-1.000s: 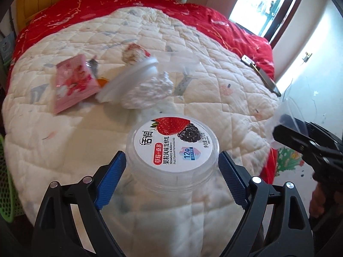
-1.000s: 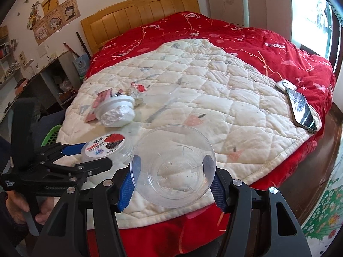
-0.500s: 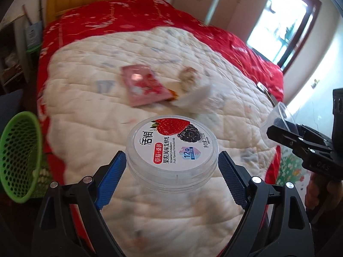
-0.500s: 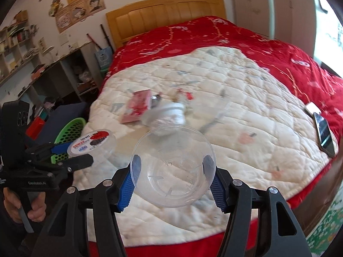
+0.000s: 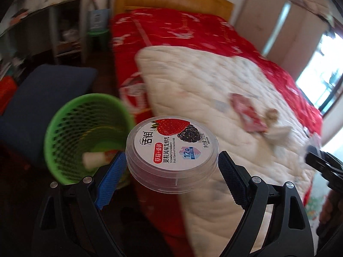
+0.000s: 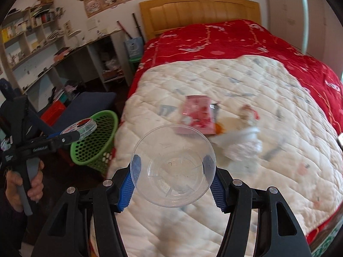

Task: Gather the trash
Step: 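Carry both items to the green basket while the left tool drops the yogurt cup in, then open the right tool over the green basket to drop the round container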

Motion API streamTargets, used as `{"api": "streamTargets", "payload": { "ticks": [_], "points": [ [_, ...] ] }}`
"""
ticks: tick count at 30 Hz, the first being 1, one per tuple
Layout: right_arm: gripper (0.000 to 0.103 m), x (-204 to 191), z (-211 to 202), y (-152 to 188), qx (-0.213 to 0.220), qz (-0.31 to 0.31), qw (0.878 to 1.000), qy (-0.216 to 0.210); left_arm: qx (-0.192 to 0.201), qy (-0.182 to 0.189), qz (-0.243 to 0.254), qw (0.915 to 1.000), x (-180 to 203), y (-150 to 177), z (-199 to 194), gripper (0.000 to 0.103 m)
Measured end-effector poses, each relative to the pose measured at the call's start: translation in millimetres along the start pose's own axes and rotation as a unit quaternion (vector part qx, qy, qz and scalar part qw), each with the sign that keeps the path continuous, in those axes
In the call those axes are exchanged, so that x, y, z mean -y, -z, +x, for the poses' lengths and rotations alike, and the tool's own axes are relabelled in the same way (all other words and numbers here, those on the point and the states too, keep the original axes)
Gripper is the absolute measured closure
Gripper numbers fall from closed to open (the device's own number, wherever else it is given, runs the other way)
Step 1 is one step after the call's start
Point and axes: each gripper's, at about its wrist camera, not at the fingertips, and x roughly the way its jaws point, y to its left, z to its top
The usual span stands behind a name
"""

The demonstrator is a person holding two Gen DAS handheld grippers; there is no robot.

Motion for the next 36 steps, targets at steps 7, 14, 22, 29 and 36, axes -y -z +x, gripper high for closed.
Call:
{"api": "streamTargets", "payload": {
  "ticks": [7,14,22,29,36],
  "points": [
    [0.044,-37,26,-18,-0.01,-0.022,0.999,-0.025,-0.017,-0.063,-0.05,0.9966,-79,-16,23,0.017],
    [0.044,-66,51,-29,-0.023,-0.042,0.998,-0.043,-0.034,-0.09,-0.091,0.9912,-126,-20,45,0.016],
    [0.044,-92,74,-37,-0.037,-0.054,0.996,-0.062,-0.036,-0.09,-0.132,0.9865,-155,-7,45,0.013],
    [0.044,-122,102,-47,-0.05,-0.07,0.993,-0.086,-0.028,-0.097,-0.152,0.9832,-168,9,26,0.013],
    [0.044,-158,140,-55,-0.073,-0.071,0.988,-0.112,-0.016,-0.111,-0.17,0.9791,-181,24,6,0.013]
  ]
}}
